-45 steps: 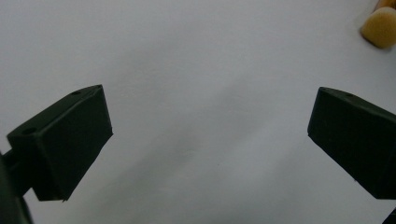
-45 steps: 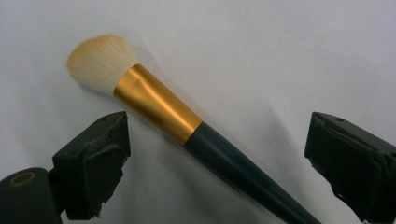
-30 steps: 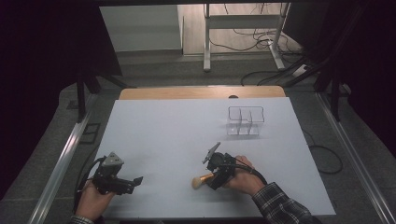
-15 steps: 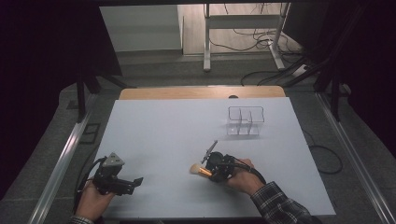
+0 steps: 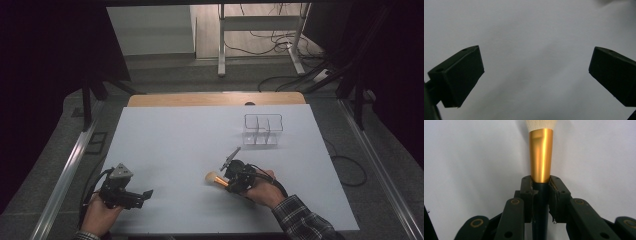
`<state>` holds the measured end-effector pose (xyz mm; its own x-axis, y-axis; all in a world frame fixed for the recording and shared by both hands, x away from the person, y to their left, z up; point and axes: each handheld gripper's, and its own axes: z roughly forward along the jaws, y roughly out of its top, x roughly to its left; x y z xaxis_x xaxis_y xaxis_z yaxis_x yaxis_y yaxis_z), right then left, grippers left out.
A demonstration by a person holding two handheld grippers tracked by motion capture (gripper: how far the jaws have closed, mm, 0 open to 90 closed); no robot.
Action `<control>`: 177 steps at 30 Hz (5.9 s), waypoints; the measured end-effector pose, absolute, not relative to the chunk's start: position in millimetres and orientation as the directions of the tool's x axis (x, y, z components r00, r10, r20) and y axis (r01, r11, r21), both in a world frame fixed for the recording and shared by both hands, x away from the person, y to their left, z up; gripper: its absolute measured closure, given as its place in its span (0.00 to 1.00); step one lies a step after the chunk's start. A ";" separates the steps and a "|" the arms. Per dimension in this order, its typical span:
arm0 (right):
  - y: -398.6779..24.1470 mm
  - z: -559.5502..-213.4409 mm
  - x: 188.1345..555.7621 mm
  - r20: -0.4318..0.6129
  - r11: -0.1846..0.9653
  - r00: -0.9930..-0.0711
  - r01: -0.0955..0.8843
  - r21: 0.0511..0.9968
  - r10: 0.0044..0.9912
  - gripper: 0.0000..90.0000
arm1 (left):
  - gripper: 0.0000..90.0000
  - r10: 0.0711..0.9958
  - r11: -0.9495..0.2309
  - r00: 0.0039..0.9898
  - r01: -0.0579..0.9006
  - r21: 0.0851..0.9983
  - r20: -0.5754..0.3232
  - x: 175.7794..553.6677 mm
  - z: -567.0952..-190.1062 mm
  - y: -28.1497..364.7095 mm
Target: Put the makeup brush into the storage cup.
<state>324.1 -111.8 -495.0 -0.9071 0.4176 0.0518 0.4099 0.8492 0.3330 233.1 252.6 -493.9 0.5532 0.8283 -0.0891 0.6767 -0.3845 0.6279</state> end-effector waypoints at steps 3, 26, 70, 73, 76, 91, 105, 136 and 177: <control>-113.3 -493.6 323.0 0.044 0.847 -0.907 0.408 0.340 0.419 0.83 | 0.00 0.830 -0.384 0.551 0.677 0.628 -0.087 233.2 -493.9 252.7; -127.5 -483.8 325.0 0.066 0.796 -0.887 0.441 0.415 0.457 0.83 | 0.00 0.831 -0.387 0.552 0.667 0.637 -0.073 232.7 -494.4 254.4; -168.8 -454.9 332.2 0.081 0.646 -0.835 0.478 0.595 0.544 0.83 | 0.00 0.832 -0.377 0.547 0.676 0.633 -0.088 233.2 -495.9 255.2; -171.8 -453.5 333.0 0.083 0.634 -0.829 0.484 0.603 0.553 0.83 | 0.00 0.832 -0.378 0.548 0.676 0.632 -0.088 233.3 -496.0 255.1; -175.0 -452.9 334.3 0.079 0.627 -0.824 0.485 0.609 0.560 0.83 | 0.00 0.833 -0.376 0.547 0.677 0.633 -0.090 233.2 -496.0 255.4; -190.4 -445.4 339.0 0.062 0.565 -0.793 0.484 0.668 0.607 0.83 | 0.00 0.831 -0.377 0.548 0.675 0.634 -0.090 233.3 -496.0 255.4; -200.5 -438.4 340.3 0.042 0.521 -0.771 0.469 0.713 0.636 0.83 | 0.00 0.831 -0.379 0.549 0.675 0.633 -0.088 233.2 -496.0 255.2; -235.0 -426.7 348.3 0.023 0.402 -0.683 0.458 0.793 0.730 0.83 | 0.00 0.832 -0.379 0.548 0.676 0.632 -0.088 233.4 -496.2 255.1; -262.8 -417.6 359.6 0.017 0.276 -0.583 0.410 0.869 0.812 0.83 | 0.00 0.831 -0.393 0.550 0.682 0.617 -0.079 227.0 -494.6 258.3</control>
<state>359.6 -262.8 -417.6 -0.5832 0.8122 0.0167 0.4099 0.2764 0.8693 227.0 258.3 -494.6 0.5500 0.8314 -0.0791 0.6824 -0.3928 0.6165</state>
